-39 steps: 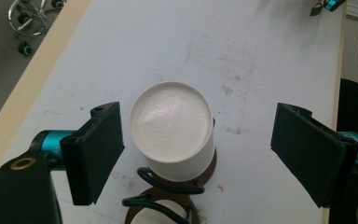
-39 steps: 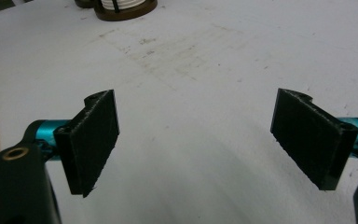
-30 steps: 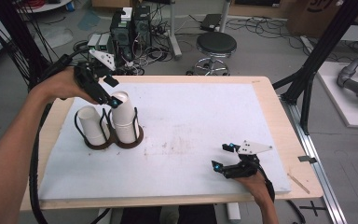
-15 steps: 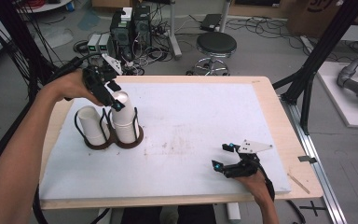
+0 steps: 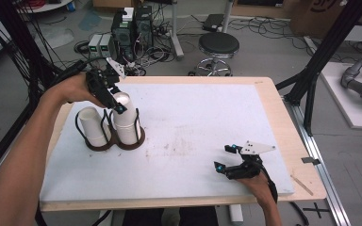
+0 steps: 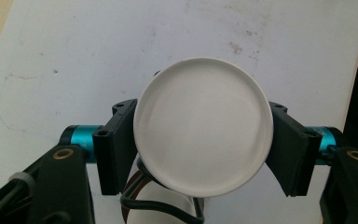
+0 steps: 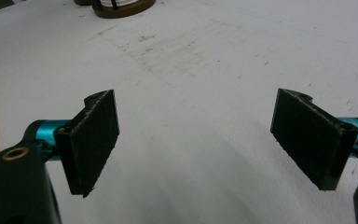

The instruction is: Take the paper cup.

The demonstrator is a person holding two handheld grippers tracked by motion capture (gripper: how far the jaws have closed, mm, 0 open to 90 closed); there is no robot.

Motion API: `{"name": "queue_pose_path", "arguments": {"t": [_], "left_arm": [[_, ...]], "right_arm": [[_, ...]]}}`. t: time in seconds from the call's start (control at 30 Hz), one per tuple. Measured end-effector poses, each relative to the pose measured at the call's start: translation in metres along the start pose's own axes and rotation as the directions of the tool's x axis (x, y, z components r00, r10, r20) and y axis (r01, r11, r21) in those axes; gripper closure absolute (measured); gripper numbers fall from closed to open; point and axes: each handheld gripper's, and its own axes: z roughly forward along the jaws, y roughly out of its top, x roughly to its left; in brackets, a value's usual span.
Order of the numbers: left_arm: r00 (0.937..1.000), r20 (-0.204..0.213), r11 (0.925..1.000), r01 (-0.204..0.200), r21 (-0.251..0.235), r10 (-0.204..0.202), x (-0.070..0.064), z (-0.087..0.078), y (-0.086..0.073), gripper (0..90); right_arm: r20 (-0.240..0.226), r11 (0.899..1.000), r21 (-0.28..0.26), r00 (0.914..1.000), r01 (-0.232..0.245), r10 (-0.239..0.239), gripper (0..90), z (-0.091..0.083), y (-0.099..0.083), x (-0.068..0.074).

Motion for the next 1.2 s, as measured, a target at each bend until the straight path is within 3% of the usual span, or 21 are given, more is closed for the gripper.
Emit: {"name": "queue_pose_path", "arguments": {"t": [0.23, 0.37, 0.47, 0.6, 0.83, 1.1, 1.2], "left_arm": [[1.0000, -0.003, 0.9999, -0.004, -0.013, 0.004, -0.001, -0.003, 0.000, 33.0], [1.0000, -0.008, 0.9996, 0.000, -0.029, 0.000, -0.002, -0.013, 0.000, 33.3], [0.9999, -0.012, 0.9976, 0.002, -0.069, -0.003, -0.003, -0.022, 0.000, 33.4], [0.9995, -0.031, 0.9976, 0.003, -0.069, -0.005, -0.004, -0.032, 0.001, 33.4], [0.9988, -0.050, 0.9917, -0.006, -0.128, 0.000, -0.009, -0.052, 0.007, 33.7], [0.9969, -0.077, 0.9871, -0.003, -0.160, -0.009, -0.011, -0.069, 0.011, 33.9], [0.9964, -0.084, 0.9817, -0.004, -0.190, -0.012, -0.014, -0.082, 0.013, 33.9]], "right_arm": [[0.002, 1.000, 0.002, 1.0000, 0.001, -0.001, 15.8, 0.000, 0.000, 0.000], [0.000, 1.000, 0.005, 1.0000, -0.002, 0.002, 15.8, 0.000, 0.000, 0.000], [0.000, 1.000, 0.006, 1.0000, -0.002, 0.002, 15.8, 0.000, 0.000, 0.000], [0.002, 1.000, 0.006, 1.0000, -0.002, 0.002, 15.8, 0.000, 0.000, 0.000], [0.001, 1.000, 0.009, 1.0000, -0.002, 0.002, 15.8, 0.001, 0.000, 0.000], [-0.006, 1.000, 0.018, 1.0000, -0.008, 0.008, 15.8, 0.001, 0.001, -0.001], [-0.011, 1.000, 0.019, 0.9999, -0.013, 0.014, 15.7, 0.001, 0.001, -0.001]]}}
